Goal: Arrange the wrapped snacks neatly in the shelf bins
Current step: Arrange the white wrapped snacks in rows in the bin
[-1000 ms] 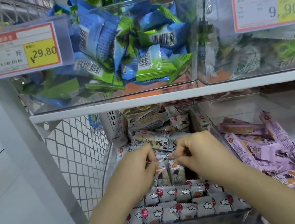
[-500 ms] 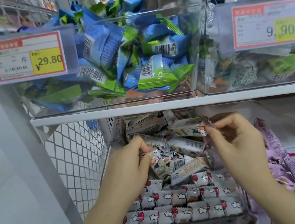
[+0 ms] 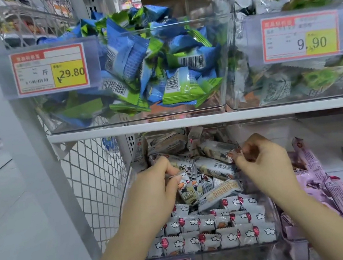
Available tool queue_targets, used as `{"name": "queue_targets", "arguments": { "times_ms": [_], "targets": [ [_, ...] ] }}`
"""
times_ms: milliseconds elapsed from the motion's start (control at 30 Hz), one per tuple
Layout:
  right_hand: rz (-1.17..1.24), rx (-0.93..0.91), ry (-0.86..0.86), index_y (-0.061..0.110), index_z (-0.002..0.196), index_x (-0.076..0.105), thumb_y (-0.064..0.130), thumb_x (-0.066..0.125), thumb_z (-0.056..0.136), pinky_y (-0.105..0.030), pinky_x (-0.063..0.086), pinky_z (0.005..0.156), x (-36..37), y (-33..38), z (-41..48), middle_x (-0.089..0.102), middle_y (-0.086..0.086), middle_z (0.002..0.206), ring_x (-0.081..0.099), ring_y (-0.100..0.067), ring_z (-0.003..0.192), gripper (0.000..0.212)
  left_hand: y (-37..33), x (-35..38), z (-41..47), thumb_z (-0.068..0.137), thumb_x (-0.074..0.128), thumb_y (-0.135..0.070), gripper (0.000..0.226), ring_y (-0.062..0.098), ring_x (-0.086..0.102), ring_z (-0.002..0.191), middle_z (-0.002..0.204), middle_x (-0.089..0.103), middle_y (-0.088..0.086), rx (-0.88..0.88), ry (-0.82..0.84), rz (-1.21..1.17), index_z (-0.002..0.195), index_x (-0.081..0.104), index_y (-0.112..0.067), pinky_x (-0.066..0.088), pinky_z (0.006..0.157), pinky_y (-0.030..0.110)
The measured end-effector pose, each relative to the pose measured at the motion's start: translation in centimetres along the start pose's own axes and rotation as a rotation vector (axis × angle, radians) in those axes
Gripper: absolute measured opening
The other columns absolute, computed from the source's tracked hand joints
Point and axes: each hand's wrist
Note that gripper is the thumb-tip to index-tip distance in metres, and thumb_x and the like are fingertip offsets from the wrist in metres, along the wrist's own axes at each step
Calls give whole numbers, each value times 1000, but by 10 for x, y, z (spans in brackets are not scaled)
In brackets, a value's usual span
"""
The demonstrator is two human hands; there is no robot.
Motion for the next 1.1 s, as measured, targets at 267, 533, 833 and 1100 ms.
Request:
{"name": "queue_targets", "arguments": {
  "times_ms": [267, 533, 833, 1100],
  "targets": [
    [84, -88, -105, 21, 72, 57, 0, 64, 74, -11, 35, 51, -6, 5, -5, 55, -2, 55, 50, -8, 56, 22, -1, -5, -1, 92, 54, -31, 19, 0, 46, 48, 72, 63, -6, 2, -22, -21, 76, 43, -32, 31, 47, 21],
    [63, -70, 1, 11, 79, 68, 16, 72, 79, -12, 42, 57, 10, 5, 21, 63, 4, 68, 60, -12, 65, 7, -2, -8, -2, 91, 54, -32, 17, -5, 47, 51, 85, 66, -9, 1, -18, -34, 78, 45, -31, 33, 48, 18],
    [-84, -255, 138, 20, 91, 74, 19, 71, 80, -20, 42, 74, -2, 4, 15, 64, 10, 86, 61, -12, 84, 11, -6, -11, -7, 91, 55, -31, 13, -8, 51, 58, 100, 65, -15, -13, -30, -56, 80, 47, -31, 49, 66, 26],
    [-413, -369, 787, 27, 96, 68, 38, 67, 83, -27, 52, 80, -12, 30, 5, 67, 14, 89, 61, -2, 81, 17, -15, -10, -30, 89, 58, -24, 14, -7, 59, 87, 99, 64, -20, -16, -199, -235, 78, 51, -30, 49, 74, 13]
  ]
}}
Point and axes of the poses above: each hand's wrist, its own z-axis towards the middle knuckle, its own x-axis out of the palm, y = z × x
